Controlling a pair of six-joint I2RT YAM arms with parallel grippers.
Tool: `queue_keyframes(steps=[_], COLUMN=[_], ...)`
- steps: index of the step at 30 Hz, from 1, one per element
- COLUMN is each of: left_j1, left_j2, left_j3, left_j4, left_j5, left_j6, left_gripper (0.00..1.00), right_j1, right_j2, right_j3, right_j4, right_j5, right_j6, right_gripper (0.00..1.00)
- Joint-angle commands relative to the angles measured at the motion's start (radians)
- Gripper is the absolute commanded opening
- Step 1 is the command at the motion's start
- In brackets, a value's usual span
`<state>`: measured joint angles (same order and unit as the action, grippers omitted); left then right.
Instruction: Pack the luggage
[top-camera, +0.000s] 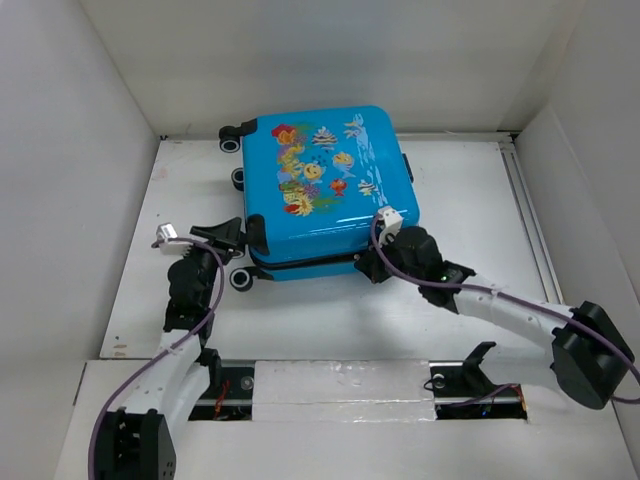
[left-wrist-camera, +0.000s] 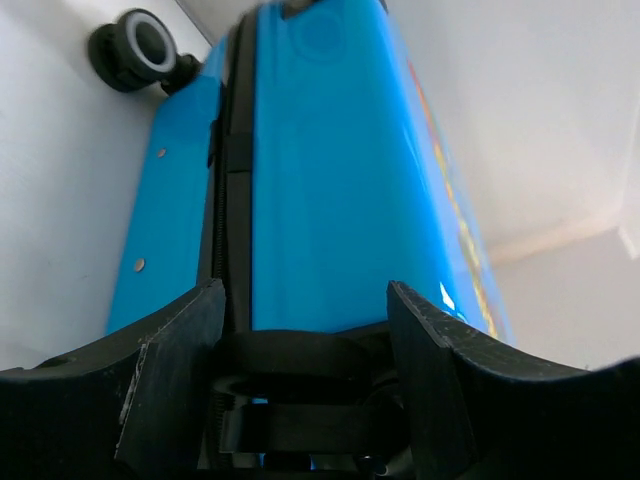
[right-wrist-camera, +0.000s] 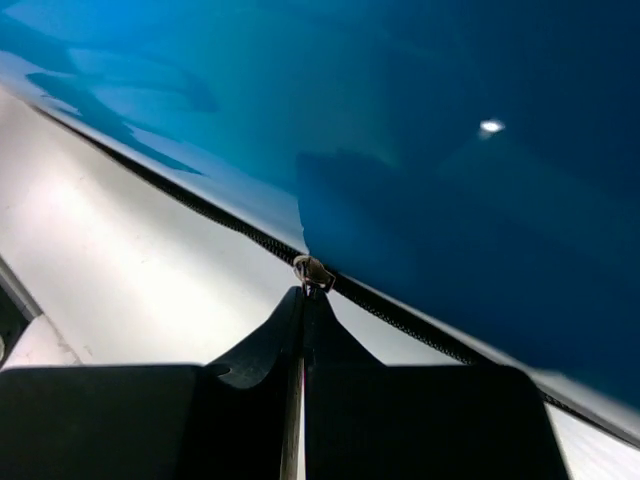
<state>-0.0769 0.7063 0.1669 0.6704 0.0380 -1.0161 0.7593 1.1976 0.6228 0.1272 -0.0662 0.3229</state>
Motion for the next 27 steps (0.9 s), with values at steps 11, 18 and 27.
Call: queue_keyframes(steps=[11, 18, 27], left_j1=[-0.477, -0.643, -0.676], left_j2=[0.214, 0.298, 0.312], left_j3=[0.272, 0.237, 0.250], left_j4=[0.052, 0.109, 0.172], left_j5=[-0.181, -0.187, -0.093], left_j6=[0.280, 0.209, 0.130], left_gripper=[0.00, 0.00, 0.00], right_j1=[-0.388, -0.175, 0.245], right_j2=[-0.035, 0.008, 0.008], right_j3=[0.115, 0.014, 0.012], right_j4=[-0.015, 0.129, 0.227], right_j5=[-0.257, -0.279, -0.106], right_j6=[-0.111, -0.023, 0.059], right_gripper=[0.00, 0.00, 0.00])
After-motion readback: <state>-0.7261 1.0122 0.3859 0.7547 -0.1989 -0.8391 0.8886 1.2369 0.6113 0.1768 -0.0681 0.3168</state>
